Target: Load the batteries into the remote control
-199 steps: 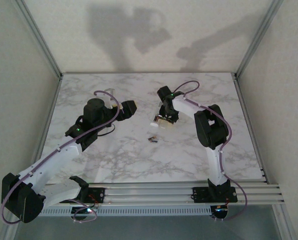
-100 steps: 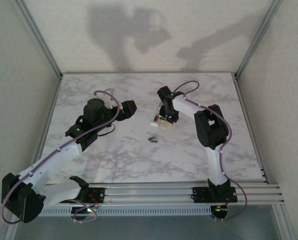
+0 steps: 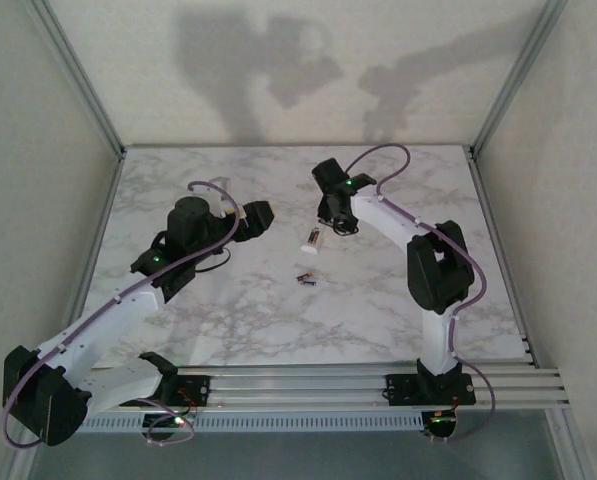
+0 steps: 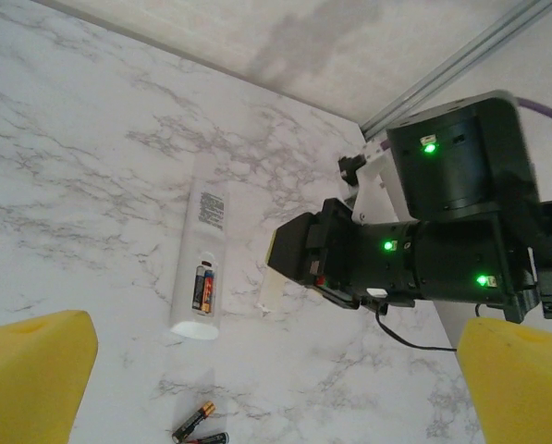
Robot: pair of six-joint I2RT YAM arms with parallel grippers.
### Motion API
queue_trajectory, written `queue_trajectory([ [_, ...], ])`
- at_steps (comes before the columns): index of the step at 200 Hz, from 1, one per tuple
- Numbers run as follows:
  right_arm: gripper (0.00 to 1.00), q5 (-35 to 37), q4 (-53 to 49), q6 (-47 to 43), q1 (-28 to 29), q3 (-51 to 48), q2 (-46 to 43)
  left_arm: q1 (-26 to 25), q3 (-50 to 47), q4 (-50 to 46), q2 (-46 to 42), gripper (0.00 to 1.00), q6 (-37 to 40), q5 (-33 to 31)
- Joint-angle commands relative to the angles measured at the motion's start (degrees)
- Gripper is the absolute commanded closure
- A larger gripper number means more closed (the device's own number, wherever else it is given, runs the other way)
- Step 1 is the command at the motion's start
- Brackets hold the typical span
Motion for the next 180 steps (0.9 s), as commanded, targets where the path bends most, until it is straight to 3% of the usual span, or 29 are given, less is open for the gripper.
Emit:
queue_trajectory([
  [1, 0.73, 3.45, -1.16, 2.13, 0.82, 2.90, 1.31, 0.63, -0.35, 0.32, -0.97, 0.00, 0.53, -1.64],
  [66, 0.73, 1.75, -2.85, 1.82, 2.39, 9.86, 9.73, 0.65, 1.00, -8.44, -2.55, 0.01, 4.86, -10.36],
  [180, 0.74, 0.89, -3.06, 1.51, 3.42, 12.00, 13.54, 0.64, 0.80, -7.30, -2.58, 0.00, 4.66, -9.24],
])
